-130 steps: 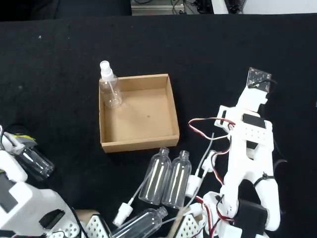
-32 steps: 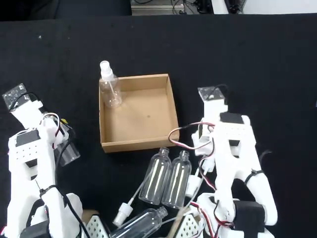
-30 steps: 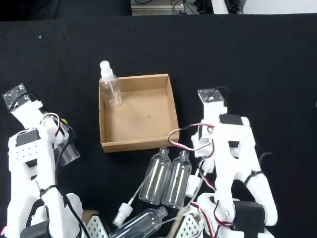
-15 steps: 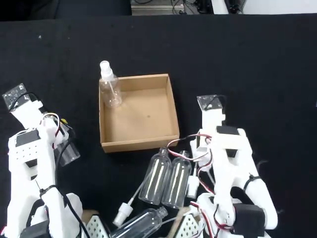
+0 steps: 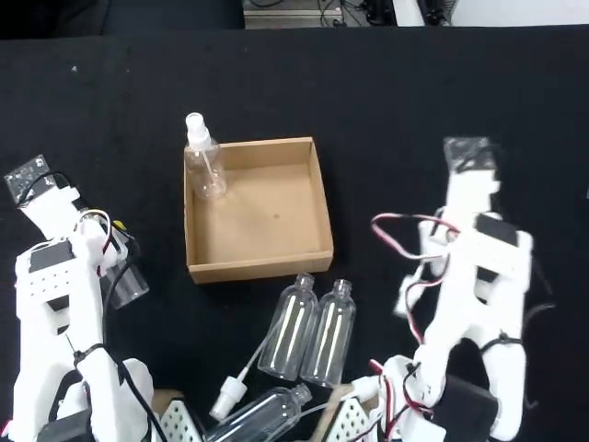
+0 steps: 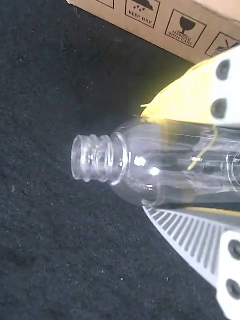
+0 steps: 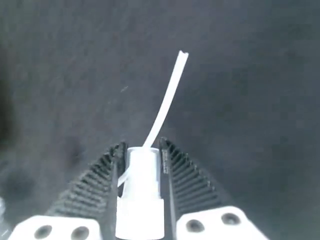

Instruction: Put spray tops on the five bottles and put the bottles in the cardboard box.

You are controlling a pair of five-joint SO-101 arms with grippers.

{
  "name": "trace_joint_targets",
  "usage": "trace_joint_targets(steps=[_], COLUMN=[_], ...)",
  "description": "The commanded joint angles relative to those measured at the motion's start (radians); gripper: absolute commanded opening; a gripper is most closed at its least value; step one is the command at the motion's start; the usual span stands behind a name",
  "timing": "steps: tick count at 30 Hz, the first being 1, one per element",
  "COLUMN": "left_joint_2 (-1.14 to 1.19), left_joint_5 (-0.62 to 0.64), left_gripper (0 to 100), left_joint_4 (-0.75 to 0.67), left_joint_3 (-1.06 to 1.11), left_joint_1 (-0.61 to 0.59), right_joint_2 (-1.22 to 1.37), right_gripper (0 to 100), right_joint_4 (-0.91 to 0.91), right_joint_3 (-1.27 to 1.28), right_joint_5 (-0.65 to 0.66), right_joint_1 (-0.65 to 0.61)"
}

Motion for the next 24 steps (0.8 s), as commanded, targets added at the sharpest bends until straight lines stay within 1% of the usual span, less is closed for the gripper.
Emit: trace_joint_targets(steps=[1,4,7,9,12,13,15,22,24], left_joint_2=[-0.040,-0.040,-0.040,-0.040,-0.040,-0.040,-0.040,-0.040,-0.040], left_joint_5=[0.008,0.008,0.008,0.008,0.008,0.008,0.008,0.008,0.008], left_gripper=[3,3,3,3,3,3,3,3,3], left_joint_4=[-0.020,-0.020,-0.020,-0.020,-0.020,-0.020,-0.020,-0.020,-0.020], left_joint_3=[-0.002,-0.001,-0.001,-0.001,-0.001,-0.001,-0.001,-0.001,-0.001], left_joint_1=[0.002,0.002,0.002,0.002,0.002,0.002,0.002,0.002,0.002], right_joint_2=[-0.012,0.036,0.119,0.171,0.226,0.231,0.229,0.229,0.229], right_gripper=[1.1,1.5,1.8,6.7,18.2,21.0,23.0,16.8,14.9], right_joint_4=[-0.176,-0.307,-0.385,-0.390,-0.368,-0.347,-0.278,0.043,0.126], right_joint_3=[-0.062,-0.001,0.027,0.022,-0.005,-0.022,-0.071,-0.320,-0.352], right_joint_5=[0.055,0.083,0.084,0.074,0.080,0.084,0.087,0.091,0.123], right_joint_1=[0.098,0.141,0.186,0.204,0.210,0.212,0.224,0.278,0.296])
